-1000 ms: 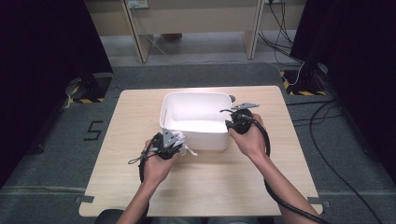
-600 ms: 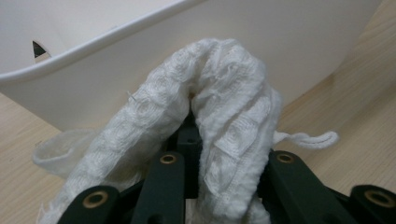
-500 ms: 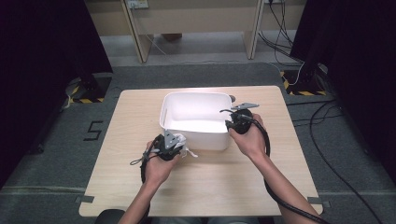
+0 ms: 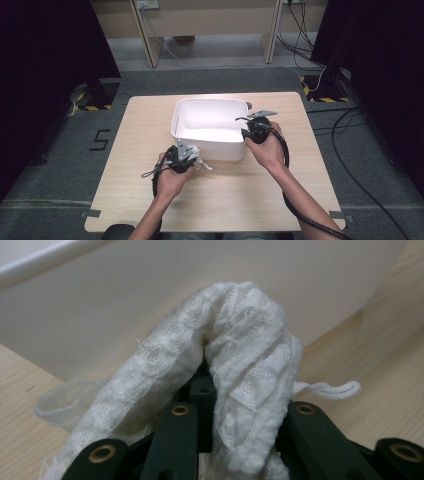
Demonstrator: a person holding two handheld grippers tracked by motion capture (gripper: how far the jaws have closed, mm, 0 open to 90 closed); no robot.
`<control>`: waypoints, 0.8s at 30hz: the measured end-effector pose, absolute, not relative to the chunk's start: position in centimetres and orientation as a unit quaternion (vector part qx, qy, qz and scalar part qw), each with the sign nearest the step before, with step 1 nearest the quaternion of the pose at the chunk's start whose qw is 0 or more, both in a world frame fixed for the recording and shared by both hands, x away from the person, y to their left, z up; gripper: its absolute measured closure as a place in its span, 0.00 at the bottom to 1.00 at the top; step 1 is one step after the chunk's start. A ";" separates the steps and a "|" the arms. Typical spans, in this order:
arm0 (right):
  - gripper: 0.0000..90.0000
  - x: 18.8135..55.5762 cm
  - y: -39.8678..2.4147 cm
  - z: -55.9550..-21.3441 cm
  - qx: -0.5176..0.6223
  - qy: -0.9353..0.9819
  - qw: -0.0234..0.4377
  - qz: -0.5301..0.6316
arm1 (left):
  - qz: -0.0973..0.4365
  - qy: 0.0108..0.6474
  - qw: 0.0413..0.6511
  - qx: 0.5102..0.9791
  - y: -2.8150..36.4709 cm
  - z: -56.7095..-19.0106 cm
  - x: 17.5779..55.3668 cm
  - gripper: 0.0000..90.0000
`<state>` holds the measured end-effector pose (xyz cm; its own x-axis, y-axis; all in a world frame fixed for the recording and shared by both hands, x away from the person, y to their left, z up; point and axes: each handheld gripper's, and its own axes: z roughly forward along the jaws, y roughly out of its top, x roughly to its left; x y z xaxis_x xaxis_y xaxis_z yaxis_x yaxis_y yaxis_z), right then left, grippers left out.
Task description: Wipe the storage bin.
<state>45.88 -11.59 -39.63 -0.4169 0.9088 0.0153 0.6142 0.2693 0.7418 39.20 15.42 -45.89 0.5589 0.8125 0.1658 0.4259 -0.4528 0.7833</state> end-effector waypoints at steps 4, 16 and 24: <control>0.76 45.9 -11.6 -39.6 0.496 0.768 0.213 0.345 | 0.268 0.385 0.355 0.809 15.3 -46.3 39.3 0.83; 0.75 45.9 -11.6 -39.6 0.496 0.767 0.213 0.346 | 0.259 0.387 0.346 0.815 15.0 -47.5 39.6 0.83; 0.75 45.9 -11.6 -39.6 0.497 0.767 0.213 0.346 | 0.253 0.388 0.338 0.819 14.8 -48.3 39.8 0.83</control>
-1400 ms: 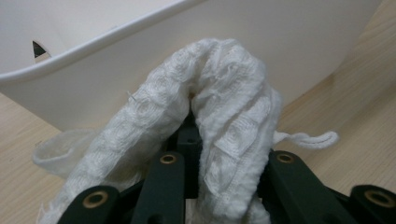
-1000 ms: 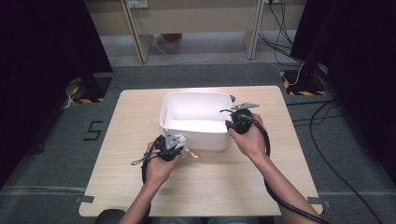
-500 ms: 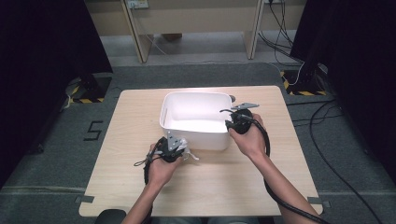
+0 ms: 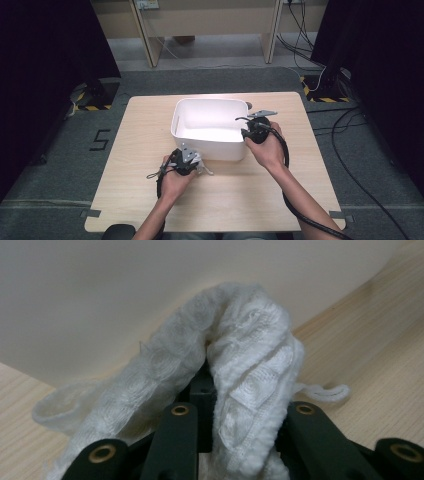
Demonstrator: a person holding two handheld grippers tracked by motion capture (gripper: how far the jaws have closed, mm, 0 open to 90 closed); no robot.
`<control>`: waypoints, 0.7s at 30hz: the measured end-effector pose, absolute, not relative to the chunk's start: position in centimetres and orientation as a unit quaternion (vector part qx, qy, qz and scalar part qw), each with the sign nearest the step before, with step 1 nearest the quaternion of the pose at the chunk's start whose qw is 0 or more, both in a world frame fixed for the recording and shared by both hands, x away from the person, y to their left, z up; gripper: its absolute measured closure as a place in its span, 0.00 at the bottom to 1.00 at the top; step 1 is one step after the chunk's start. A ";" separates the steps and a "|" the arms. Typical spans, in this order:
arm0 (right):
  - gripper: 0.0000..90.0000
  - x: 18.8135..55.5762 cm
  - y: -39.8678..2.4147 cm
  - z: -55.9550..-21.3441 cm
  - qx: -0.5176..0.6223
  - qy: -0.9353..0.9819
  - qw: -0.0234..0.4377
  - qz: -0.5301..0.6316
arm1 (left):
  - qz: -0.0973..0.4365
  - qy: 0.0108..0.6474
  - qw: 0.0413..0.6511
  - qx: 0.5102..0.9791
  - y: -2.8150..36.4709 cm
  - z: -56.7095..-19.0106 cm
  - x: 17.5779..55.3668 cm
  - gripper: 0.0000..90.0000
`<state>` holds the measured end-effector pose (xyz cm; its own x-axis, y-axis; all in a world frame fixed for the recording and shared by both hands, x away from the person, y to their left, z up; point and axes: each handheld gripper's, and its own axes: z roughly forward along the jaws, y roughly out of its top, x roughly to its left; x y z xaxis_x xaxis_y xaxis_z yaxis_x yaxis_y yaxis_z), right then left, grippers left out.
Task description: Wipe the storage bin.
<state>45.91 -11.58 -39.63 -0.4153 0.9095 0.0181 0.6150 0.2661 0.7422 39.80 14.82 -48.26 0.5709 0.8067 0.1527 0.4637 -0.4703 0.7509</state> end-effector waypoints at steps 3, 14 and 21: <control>0.75 45.9 -11.6 -39.6 0.498 0.766 0.213 0.346 | 0.254 0.385 0.334 0.822 14.6 -48.4 39.8 0.83; 0.75 45.9 -11.6 -39.6 0.498 0.766 0.213 0.346 | 0.247 0.380 0.334 0.827 13.9 -48.6 39.9 0.83; 0.75 45.9 -11.6 -39.6 0.499 0.766 0.213 0.346 | 0.243 0.376 0.336 0.829 13.4 -48.6 39.9 0.83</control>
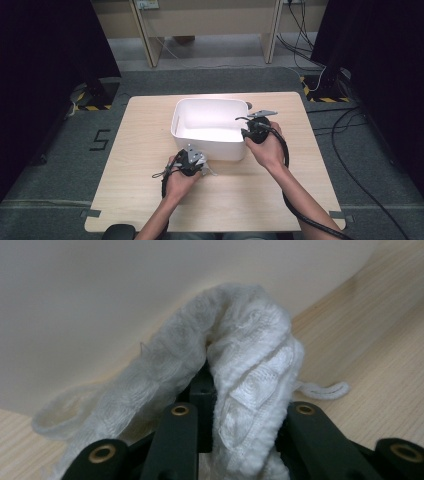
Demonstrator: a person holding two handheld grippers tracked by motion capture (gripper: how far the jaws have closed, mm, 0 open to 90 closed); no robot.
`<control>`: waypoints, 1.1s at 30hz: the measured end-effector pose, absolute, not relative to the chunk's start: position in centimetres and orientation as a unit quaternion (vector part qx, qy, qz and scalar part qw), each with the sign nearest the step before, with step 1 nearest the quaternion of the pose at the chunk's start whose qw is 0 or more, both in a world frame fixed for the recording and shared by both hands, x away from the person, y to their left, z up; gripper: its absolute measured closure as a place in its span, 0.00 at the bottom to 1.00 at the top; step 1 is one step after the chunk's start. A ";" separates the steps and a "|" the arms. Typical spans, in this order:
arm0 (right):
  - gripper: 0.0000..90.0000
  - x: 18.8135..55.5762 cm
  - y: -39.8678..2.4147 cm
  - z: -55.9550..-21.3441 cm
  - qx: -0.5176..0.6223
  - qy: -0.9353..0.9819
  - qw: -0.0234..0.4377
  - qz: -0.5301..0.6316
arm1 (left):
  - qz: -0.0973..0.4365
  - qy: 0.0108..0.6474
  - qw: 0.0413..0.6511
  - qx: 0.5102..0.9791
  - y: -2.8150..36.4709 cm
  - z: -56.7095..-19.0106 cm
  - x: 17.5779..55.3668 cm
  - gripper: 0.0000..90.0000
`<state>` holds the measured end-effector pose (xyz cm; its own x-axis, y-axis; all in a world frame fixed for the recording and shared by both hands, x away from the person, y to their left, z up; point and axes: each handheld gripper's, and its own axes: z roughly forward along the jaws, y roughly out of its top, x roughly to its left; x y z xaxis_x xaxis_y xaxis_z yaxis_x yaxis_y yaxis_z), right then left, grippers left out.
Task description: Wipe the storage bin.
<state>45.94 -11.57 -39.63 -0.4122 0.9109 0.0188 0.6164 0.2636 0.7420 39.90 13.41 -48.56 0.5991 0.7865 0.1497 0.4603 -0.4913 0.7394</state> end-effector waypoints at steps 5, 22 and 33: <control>0.75 46.0 -11.6 -39.6 0.499 0.766 0.213 0.346 | 0.242 0.376 0.338 0.828 13.3 -48.4 39.9 0.83; 0.75 46.0 -11.6 -39.6 0.499 0.765 0.212 0.346 | 0.251 0.382 0.356 0.815 13.4 -47.1 39.5 0.83; 0.75 46.0 -11.6 -39.6 0.498 0.766 0.213 0.347 | 0.259 0.378 0.368 0.809 13.3 -45.6 39.2 0.83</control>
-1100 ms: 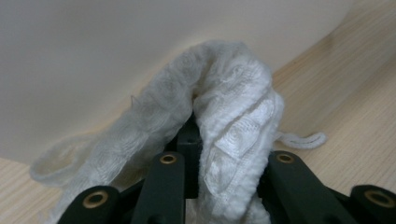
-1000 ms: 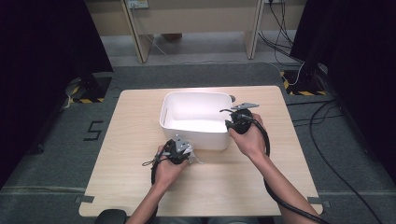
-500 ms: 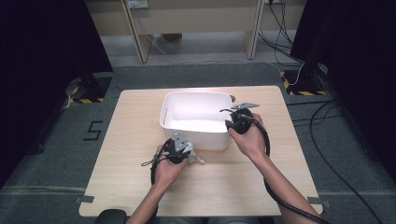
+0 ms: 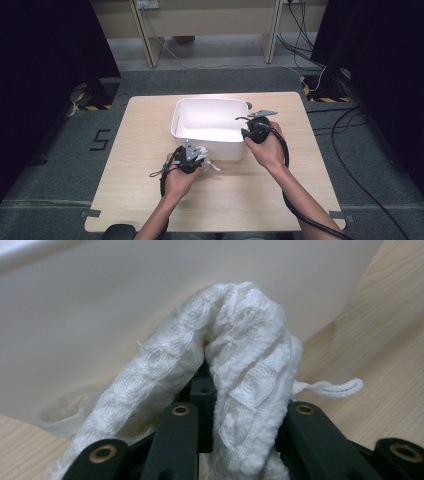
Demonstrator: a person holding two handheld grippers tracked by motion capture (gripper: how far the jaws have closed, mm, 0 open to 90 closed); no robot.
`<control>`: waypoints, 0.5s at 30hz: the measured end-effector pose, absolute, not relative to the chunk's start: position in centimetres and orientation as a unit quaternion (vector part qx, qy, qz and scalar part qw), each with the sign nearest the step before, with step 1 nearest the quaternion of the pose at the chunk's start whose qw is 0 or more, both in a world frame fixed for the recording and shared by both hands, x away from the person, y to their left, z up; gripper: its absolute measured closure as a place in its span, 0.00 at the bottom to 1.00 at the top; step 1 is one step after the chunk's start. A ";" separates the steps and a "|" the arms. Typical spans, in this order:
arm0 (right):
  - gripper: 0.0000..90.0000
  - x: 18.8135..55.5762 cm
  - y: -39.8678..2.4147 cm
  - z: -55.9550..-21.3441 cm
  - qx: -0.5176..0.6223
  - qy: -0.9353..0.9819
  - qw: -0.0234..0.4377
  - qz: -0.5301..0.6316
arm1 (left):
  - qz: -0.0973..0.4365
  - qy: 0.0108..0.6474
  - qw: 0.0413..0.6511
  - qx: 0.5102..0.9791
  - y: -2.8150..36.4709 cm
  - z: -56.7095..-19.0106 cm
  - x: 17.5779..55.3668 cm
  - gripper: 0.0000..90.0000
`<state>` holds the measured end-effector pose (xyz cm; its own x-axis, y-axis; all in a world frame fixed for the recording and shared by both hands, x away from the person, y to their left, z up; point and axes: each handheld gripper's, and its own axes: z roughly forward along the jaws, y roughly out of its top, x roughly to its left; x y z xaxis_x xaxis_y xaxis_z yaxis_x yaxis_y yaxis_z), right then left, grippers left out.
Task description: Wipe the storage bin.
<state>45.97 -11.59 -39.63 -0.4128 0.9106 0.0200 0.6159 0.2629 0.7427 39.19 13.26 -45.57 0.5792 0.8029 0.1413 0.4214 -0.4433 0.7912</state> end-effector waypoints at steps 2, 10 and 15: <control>0.75 46.0 -11.6 -39.6 0.498 0.766 0.213 0.347 | 0.260 0.380 0.369 0.807 13.2 -45.4 39.2 0.83; 0.75 46.0 -11.6 -39.6 0.499 0.765 0.213 0.347 | 0.263 0.381 0.375 0.803 13.1 -44.7 39.0 0.83; 0.75 46.0 -11.6 -39.6 0.498 0.766 0.213 0.346 | 0.270 0.380 0.382 0.798 13.1 -44.1 38.9 0.83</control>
